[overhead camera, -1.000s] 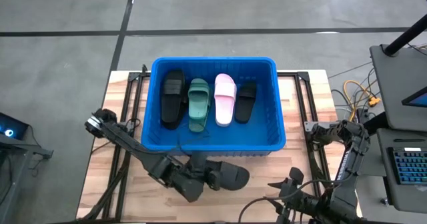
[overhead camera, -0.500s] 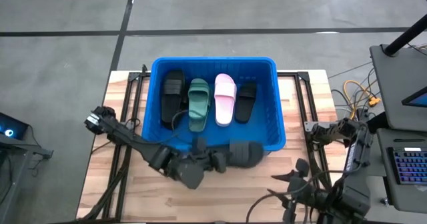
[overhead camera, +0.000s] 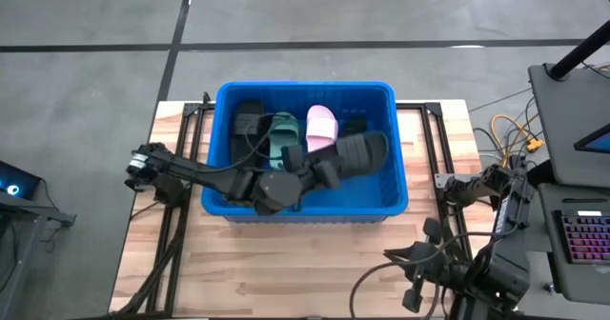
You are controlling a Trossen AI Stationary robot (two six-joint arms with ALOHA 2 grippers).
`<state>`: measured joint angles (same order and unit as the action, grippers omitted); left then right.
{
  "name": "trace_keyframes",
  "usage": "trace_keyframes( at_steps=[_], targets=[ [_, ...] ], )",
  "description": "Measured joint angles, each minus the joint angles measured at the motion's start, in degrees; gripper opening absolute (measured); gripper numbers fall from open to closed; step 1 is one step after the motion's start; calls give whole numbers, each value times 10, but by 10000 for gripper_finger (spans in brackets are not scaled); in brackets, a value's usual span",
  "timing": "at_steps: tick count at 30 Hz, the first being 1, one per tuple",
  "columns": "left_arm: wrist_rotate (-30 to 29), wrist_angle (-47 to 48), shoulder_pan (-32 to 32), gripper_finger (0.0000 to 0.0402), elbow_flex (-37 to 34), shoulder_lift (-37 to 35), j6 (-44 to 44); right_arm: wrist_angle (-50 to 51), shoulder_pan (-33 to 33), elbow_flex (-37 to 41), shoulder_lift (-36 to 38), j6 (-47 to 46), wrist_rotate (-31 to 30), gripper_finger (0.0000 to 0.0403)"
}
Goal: Pick and place slides into bin
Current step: Put the black slipper on the black slipper
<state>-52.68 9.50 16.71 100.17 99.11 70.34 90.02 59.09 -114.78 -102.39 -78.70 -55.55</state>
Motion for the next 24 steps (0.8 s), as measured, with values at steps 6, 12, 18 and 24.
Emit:
trace_keyframes(
  at_steps=[6, 12, 18, 24],
  targets=[
    [-52, -6, -21, 0, 5, 16, 95, 0, -13, 7, -1, 7, 0, 9],
    [-65, -65, -52, 0, 5, 58, 242, 0, -35, 7, -1, 47, 0, 8],
    [-114, -75, -90, 0, 4, 85, 298, 0, -44, 8, -1, 80, -13, 8],
    [-160, -96, -129, 0, 4, 88, 300, 0, -50, 8, -1, 93, -45, 8]
  ],
)
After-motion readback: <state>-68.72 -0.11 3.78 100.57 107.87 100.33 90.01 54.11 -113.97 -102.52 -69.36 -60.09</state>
